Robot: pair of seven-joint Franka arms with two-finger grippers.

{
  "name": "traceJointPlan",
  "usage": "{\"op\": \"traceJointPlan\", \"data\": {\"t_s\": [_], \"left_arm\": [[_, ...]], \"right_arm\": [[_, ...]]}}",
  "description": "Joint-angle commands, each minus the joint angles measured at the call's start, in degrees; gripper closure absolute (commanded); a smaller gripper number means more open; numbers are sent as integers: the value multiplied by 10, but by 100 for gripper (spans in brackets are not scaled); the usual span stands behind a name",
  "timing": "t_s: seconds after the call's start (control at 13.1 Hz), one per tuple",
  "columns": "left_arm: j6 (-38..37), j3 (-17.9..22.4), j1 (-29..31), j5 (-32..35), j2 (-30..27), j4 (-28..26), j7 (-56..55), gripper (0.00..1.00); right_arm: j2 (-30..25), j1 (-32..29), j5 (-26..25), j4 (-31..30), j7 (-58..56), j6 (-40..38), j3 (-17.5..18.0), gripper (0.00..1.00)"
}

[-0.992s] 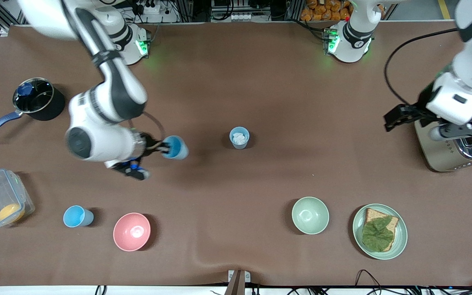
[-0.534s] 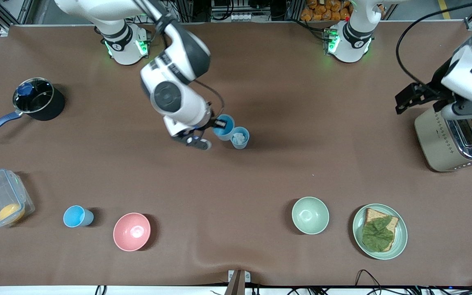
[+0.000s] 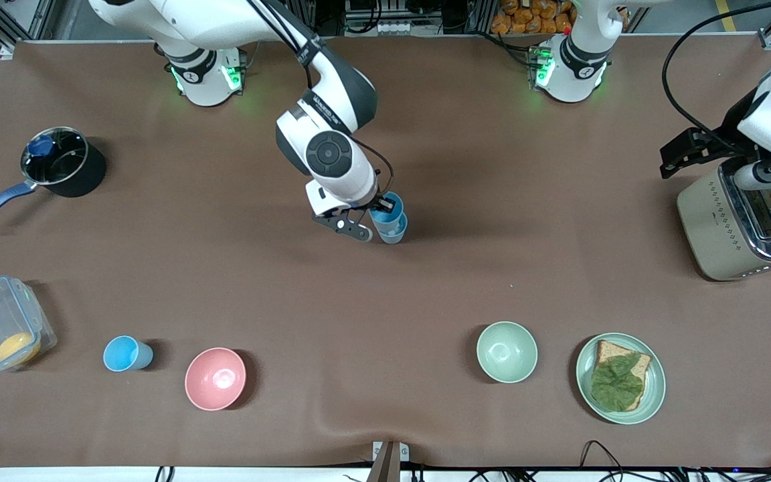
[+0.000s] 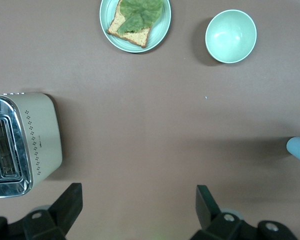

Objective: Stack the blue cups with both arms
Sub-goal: 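Lower the blue cup into the tissue cup with the right gripper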

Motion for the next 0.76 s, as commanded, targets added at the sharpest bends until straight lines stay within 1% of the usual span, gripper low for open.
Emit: {"op": "traceJointPlan", "data": {"t_s": [0.0, 0.23, 0.31, 0.38, 0.69], "left_arm": [[-5, 24, -16, -9, -17, -5, 27, 0], [-7, 22, -7, -8, -18, -2, 26, 0], [-7, 22, -8, -5, -11, 12, 25, 0], [-7, 22, -9, -4, -11, 21, 25, 0], [-8, 22, -8, -9, -11, 18, 18, 0]], "right_arm": [[18, 5, -4, 41, 27, -8, -2, 100], [38, 17, -7, 53, 47, -7, -2, 100], [44, 19, -9, 54, 50, -8, -2, 100], [44, 19, -11, 54, 50, -9, -2, 100], [41, 21, -12, 54, 54, -15, -3, 100]]}}
